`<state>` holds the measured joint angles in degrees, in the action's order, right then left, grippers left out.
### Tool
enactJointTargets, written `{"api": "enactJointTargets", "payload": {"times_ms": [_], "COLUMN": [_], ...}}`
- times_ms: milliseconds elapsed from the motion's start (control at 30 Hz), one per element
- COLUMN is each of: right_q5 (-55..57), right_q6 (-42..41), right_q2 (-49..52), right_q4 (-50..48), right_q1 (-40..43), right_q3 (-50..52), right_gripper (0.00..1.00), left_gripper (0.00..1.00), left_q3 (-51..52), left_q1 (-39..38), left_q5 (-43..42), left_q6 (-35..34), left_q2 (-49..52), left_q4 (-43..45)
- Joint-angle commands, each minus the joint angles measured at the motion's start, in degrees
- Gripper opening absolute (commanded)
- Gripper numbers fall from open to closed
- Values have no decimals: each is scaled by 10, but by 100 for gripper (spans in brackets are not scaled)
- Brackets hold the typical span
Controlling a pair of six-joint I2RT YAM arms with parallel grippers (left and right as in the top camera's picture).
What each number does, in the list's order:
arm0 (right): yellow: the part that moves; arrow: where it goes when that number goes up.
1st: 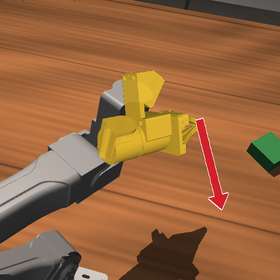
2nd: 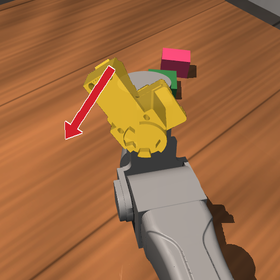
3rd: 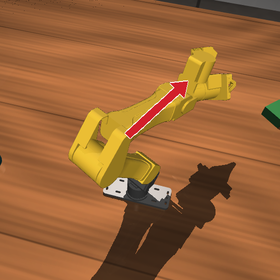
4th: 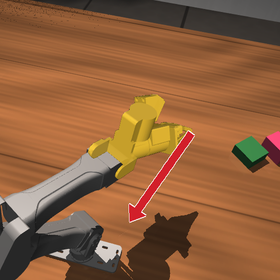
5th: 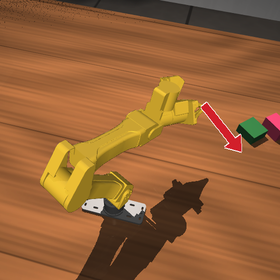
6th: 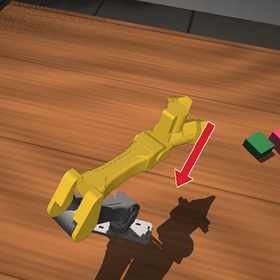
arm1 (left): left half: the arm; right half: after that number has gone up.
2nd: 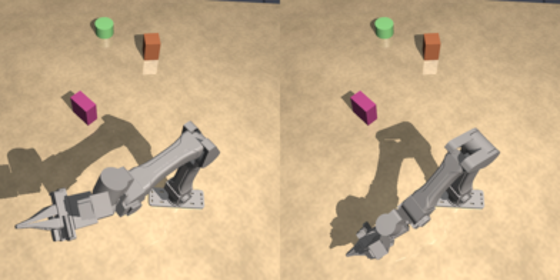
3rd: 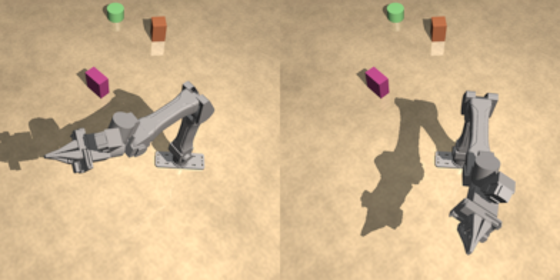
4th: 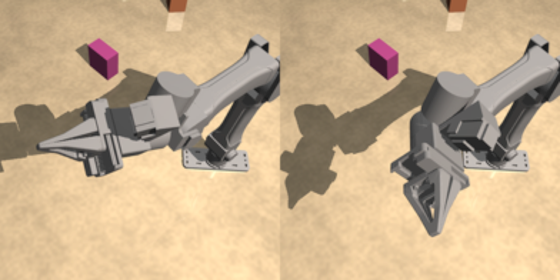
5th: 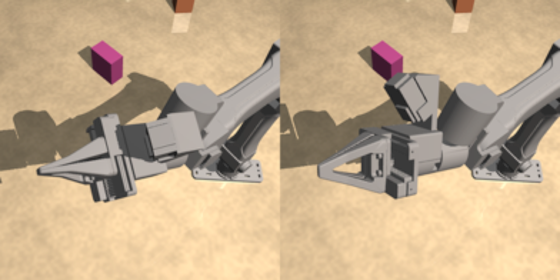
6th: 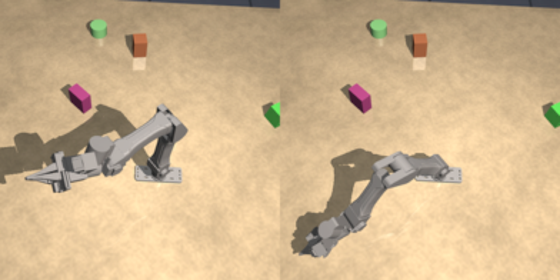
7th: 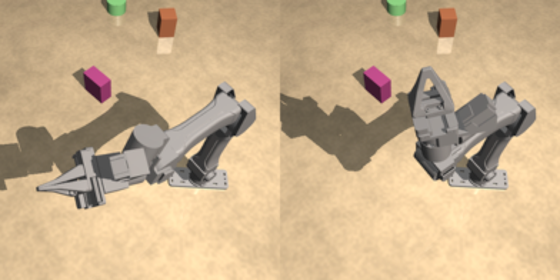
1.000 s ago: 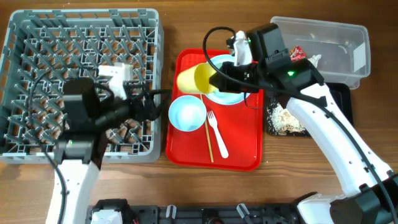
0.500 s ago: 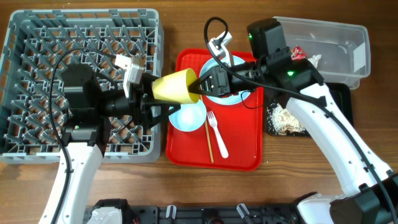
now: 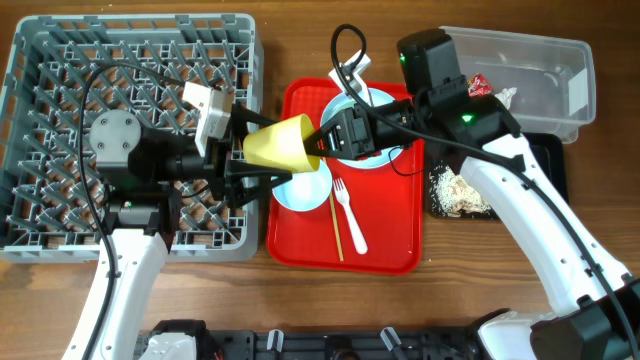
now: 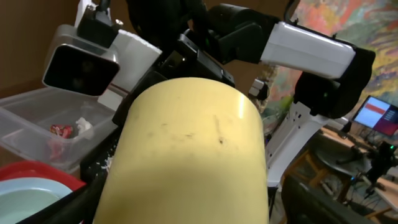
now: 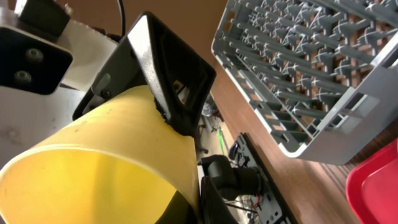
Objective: Sort waste into correct bins and load items into the dishwasher rack
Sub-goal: 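Hand the yellow cup from the right gripper to the left gripper, then place the yellow cup into the dish rack with the left gripper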
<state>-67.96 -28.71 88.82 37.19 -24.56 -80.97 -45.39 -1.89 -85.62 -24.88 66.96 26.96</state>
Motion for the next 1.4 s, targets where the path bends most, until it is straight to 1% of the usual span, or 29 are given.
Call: {"api": "enactJointTargets", "payload": {"times_ms": [0, 33, 167, 267, 300, 333, 367, 400, 433, 467, 533, 633, 667, 700, 733, 800, 833, 900, 1033, 1100, 1167, 1233, 1300, 1367], "right_q5": [-15, -15, -15, -15, -15, -13, -10, -6, 3, 27, 100, 222, 273, 335, 360, 392, 395, 403, 480, 520, 556, 596, 613, 625], "right_q6": [0, 0, 0, 0, 2, 2, 1, 1, 1, 1, 2, 2, 2, 3, 3, 11, 23, 37, 47, 49, 62, 62, 63, 63], "right_q2": [3, 3, 3, 3, 3, 3, 3, 3, 3, 3, 3, 3, 3, 3, 3, 2, 1, -5, -30, -47, -66, -86, -95, -101], "right_q4": [-3, -2, -2, -3, -2, -2, -2, -2, -1, 3, 13, 40, 56, 79, 90, 114, 129, 154, 199, 215, 233, 256, 272, 290], "right_q1": [-1, -1, -1, -1, -1, -1, -1, -1, -1, -1, 0, 2, 5, 13, 19, 34, 45, 62, 81, 81, 81, 82, 82, 82], "right_q3": [-1, -1, -1, -1, -1, -1, -1, -1, -1, -1, -1, -1, -1, -1, -1, -1, -2, -2, -2, -3, -5, -5, -5, -5], "right_gripper": [4, 4, 4, 4, 5, 7, 11, 13, 14, 17, 22, 24, 24, 24, 24, 23, 24, 24, 23, 23, 23, 24, 24, 24], "left_gripper": [75, 70, 67, 62, 58, 55, 53, 51, 47, 42, 39, 33, 32, 28, 24, 22, 13, 4, 4, 4, 4, 4, 4, 4], "left_q3": [-6, -6, -6, -6, -6, -6, -6, -6, -6, -6, -6, -6, -6, -6, -6, -6, -6, -6, -6, -6, -10, -34, -65, -119], "left_q1": [-2, -2, -2, -2, -2, -2, -2, -2, -2, -1, 7, 35, 47, 68, 78, 100, 119, 155, 205, 216, 220, 220, 220, 220], "left_q5": [-12, -12, -12, -12, -12, -11, -11, -11, -11, -11, -5, 24, 38, 52, 65, 98, 106, 147, 234, 273, 332, 407, 464, 542], "left_q6": [-26, -26, -26, -26, -26, -26, -25, -25, -26, -23, -9, 9, 9, 19, 22, 23, 35, 35, 34, 35, 35, 56, 70, 80], "left_q2": [2, 2, 2, 2, 2, 2, 2, 2, 3, 3, 6, 18, 23, 30, 32, 32, 32, 31, 29, 24, 13, -2, -7, -9], "left_q4": [3, 3, 3, 3, 3, 3, 3, 3, 3, -5, -30, -96, -117, -144, -158, -186, -194, -222, -292, -326, -376, -462, -535, -645]}}
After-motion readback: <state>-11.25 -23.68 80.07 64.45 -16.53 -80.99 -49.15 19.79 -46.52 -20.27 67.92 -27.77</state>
